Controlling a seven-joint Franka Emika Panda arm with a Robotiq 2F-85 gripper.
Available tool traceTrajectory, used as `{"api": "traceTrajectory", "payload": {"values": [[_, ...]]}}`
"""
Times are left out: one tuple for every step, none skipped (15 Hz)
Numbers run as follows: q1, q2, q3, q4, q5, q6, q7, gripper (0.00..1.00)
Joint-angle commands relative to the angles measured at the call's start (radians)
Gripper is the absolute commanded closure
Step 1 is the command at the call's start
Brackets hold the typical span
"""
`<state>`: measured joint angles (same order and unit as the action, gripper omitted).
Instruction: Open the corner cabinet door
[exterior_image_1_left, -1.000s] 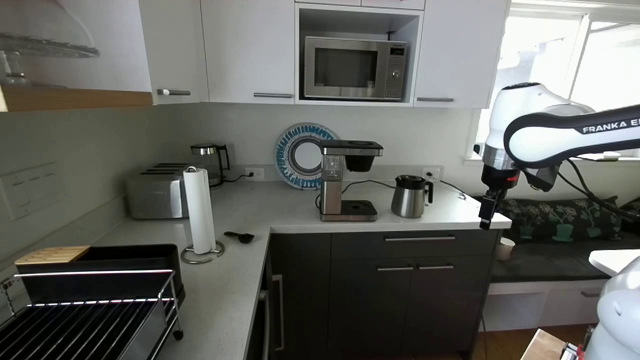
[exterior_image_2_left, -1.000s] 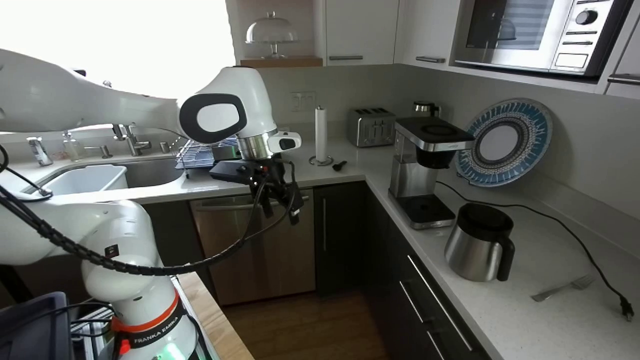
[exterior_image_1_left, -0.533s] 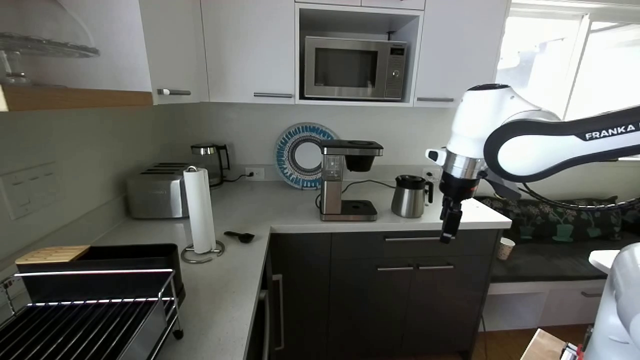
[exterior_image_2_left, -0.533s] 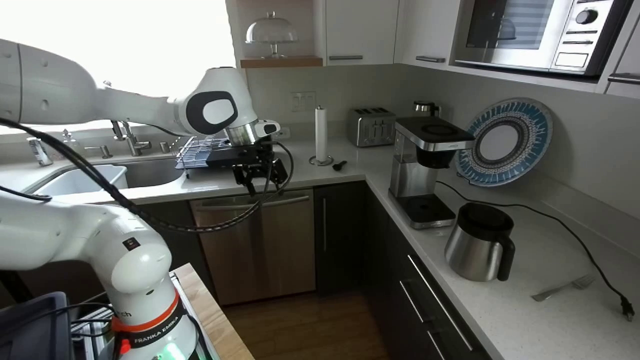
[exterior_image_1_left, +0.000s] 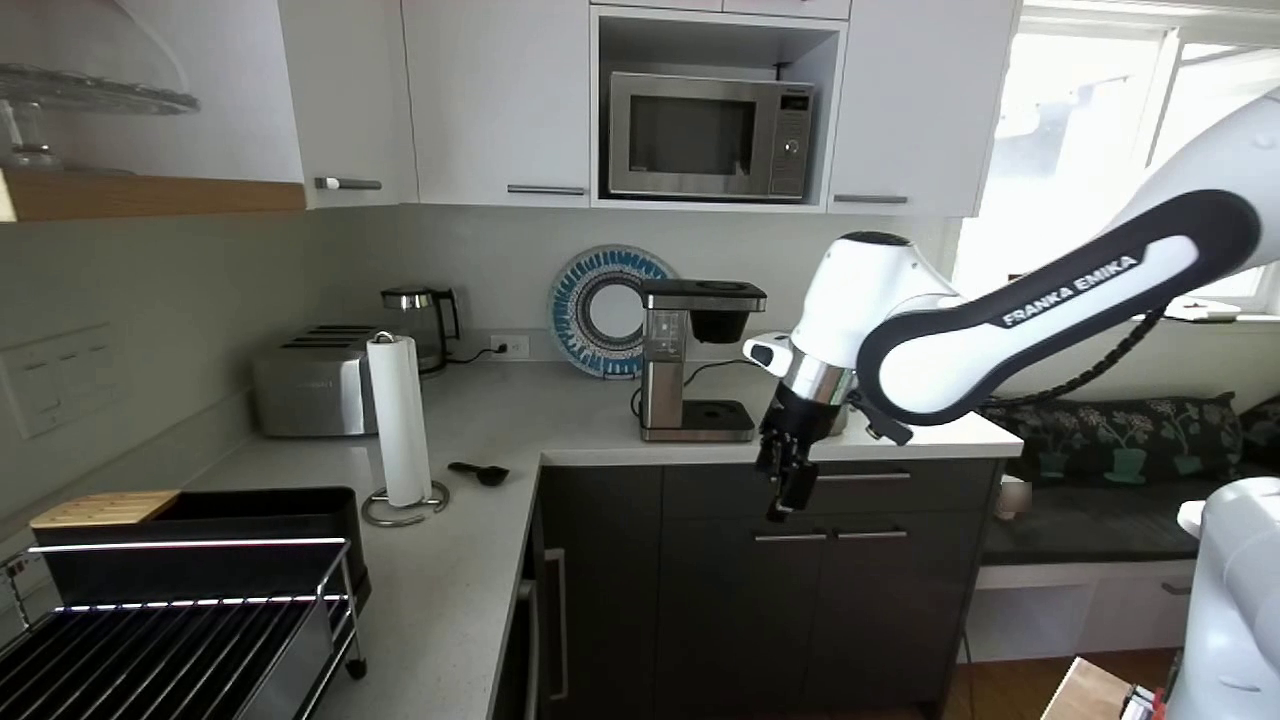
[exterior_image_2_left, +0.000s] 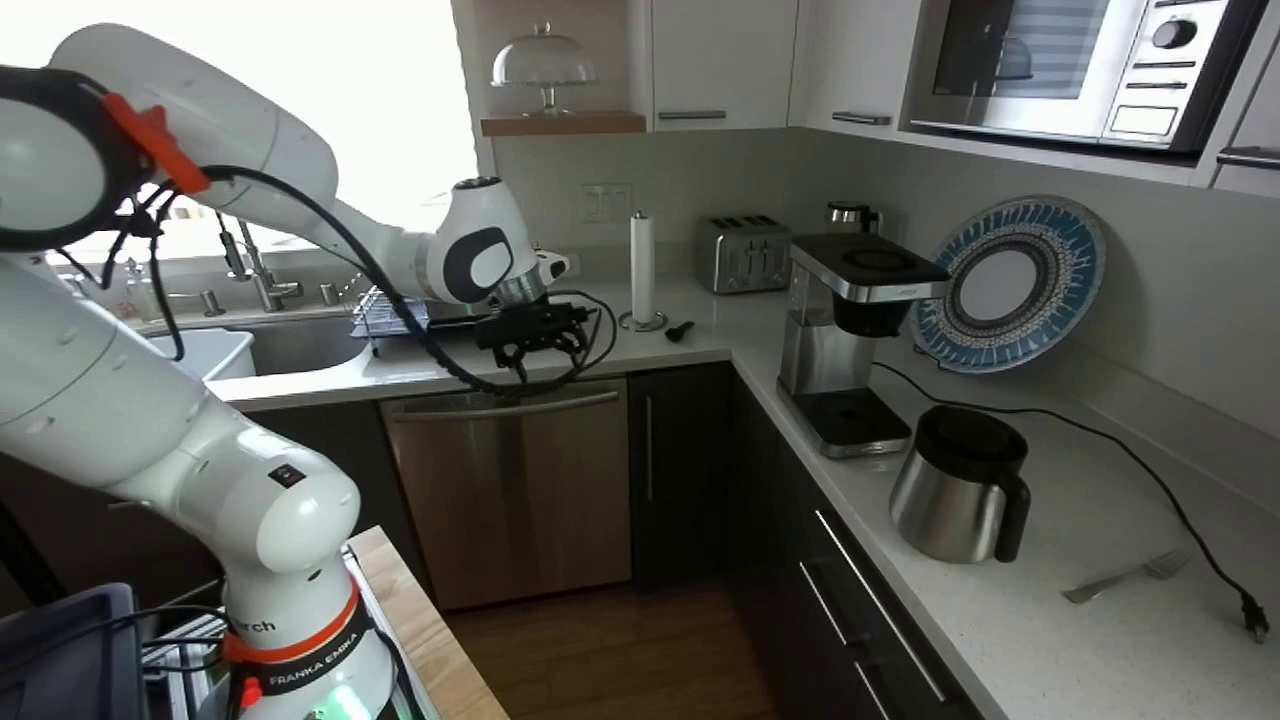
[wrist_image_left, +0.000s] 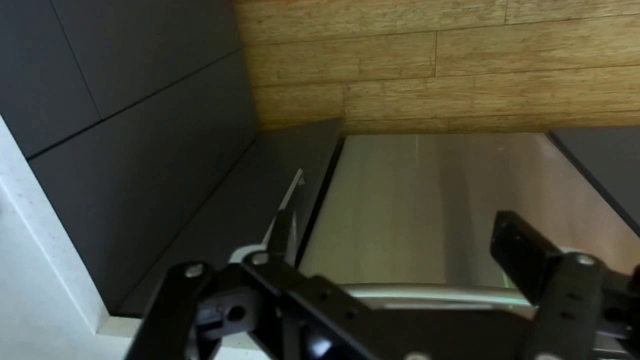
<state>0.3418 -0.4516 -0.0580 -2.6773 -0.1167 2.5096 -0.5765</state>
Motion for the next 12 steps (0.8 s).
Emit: {"api": "traceTrajectory", "payload": {"values": [[0.024, 0.252, -0.081, 0.157, 0.111, 0.125, -0.228, 0.0], [0.025, 0.308, -0.091, 0.198, 0.165, 0.152, -0.301, 0.0], [0.026, 0.358, -0.092, 0.238, 0.235, 0.164, -0.374, 0.0], [0.015, 0.407, -0.08, 0.277, 0.308, 0.17, -0.439, 0.0], [0.003, 0.453, -0.061, 0.32, 0.4, 0.163, -0.512, 0.0], [0.102, 0.477, -0.149, 0.361, 0.482, 0.144, -0.565, 0.0], [-0.06, 0.395, -0.003, 0.274, 0.372, 0.158, -0.473, 0.0], [-0.049, 0.435, -0.007, 0.314, 0.423, 0.158, -0.515, 0.0], [-0.042, 0.46, -0.008, 0.339, 0.438, 0.159, -0.525, 0.0], [-0.038, 0.474, -0.008, 0.353, 0.44, 0.159, -0.523, 0.0], [-0.035, 0.48, -0.009, 0.359, 0.441, 0.159, -0.522, 0.0], [-0.034, 0.48, -0.009, 0.361, 0.441, 0.159, -0.522, 0.0]]}}
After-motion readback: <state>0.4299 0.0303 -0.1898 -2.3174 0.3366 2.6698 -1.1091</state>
